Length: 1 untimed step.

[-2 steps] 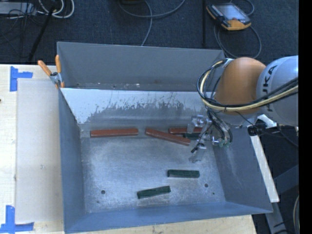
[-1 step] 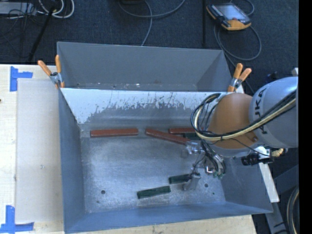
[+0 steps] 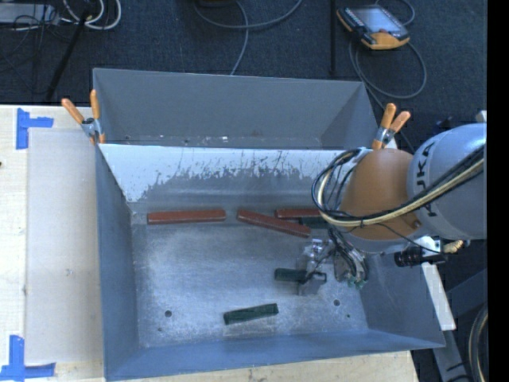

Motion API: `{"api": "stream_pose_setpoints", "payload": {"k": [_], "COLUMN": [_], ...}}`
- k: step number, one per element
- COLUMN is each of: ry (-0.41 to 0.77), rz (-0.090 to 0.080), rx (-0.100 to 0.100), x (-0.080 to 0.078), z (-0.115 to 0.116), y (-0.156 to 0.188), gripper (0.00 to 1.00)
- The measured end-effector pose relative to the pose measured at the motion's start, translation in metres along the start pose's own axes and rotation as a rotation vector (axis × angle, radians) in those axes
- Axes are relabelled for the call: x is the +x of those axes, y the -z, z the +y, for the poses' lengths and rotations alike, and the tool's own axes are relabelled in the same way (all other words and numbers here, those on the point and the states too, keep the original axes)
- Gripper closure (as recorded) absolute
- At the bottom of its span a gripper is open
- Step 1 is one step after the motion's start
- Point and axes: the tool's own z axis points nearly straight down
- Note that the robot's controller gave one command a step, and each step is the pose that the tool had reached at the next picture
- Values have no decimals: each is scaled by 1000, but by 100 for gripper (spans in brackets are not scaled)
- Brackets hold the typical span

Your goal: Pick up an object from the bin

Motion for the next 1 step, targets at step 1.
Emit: {"api": "stream_pose_setpoints", "payload": {"k": [1], "ry": [60], "rz": [-11], "rx": [1], "x": [4], "z": [-20], "y": [243], "gripper": [100]}}
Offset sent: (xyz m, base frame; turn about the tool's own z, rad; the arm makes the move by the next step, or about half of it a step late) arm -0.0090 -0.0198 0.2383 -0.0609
